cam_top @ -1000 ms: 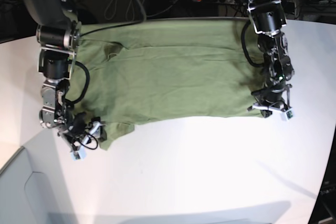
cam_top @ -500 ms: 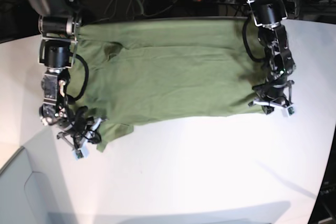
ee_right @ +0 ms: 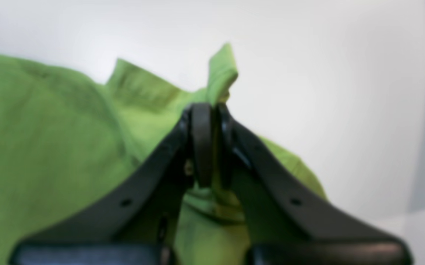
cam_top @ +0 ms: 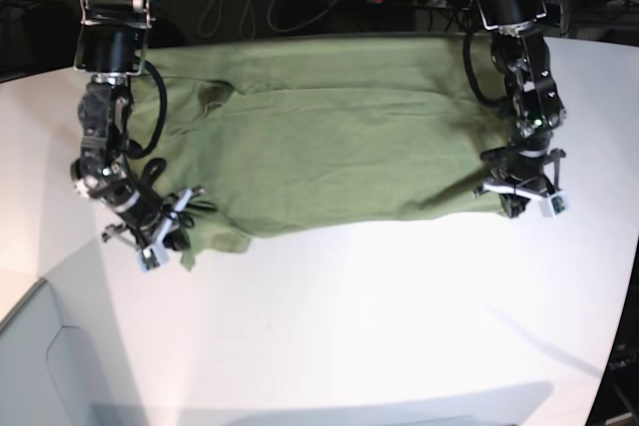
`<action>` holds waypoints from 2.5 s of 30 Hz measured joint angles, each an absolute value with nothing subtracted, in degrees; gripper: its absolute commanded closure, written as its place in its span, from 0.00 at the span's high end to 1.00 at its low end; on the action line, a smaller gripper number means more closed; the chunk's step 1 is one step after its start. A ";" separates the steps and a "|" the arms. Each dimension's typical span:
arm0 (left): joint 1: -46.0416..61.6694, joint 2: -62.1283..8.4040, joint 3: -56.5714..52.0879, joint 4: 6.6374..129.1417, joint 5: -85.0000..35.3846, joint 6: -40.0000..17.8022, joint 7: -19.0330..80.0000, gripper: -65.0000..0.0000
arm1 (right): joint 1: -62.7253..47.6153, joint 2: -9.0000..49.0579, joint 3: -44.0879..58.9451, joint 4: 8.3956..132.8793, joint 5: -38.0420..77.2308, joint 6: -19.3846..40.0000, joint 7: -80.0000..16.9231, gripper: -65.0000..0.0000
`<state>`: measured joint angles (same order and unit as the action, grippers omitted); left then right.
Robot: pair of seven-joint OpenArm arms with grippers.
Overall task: Fold the T-shirt properly
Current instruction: 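Fold the hem up over the shirt toward the collar with both grippers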
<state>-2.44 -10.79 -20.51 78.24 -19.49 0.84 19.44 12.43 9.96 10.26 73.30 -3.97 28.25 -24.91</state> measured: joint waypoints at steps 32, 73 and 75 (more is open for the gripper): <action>10.17 -9.13 -20.93 88.18 -19.68 0.36 19.05 0.00 | -5.37 9.41 20.45 85.52 -3.38 28.29 -19.44 0.00; 10.61 -9.06 -20.88 87.74 -19.38 0.36 19.05 0.00 | -8.45 9.56 20.08 88.55 -3.88 28.34 -19.22 0.51; 10.59 -9.06 -20.88 87.74 -19.40 0.36 19.03 0.00 | -7.97 9.69 20.08 88.12 -3.86 28.34 -19.18 0.51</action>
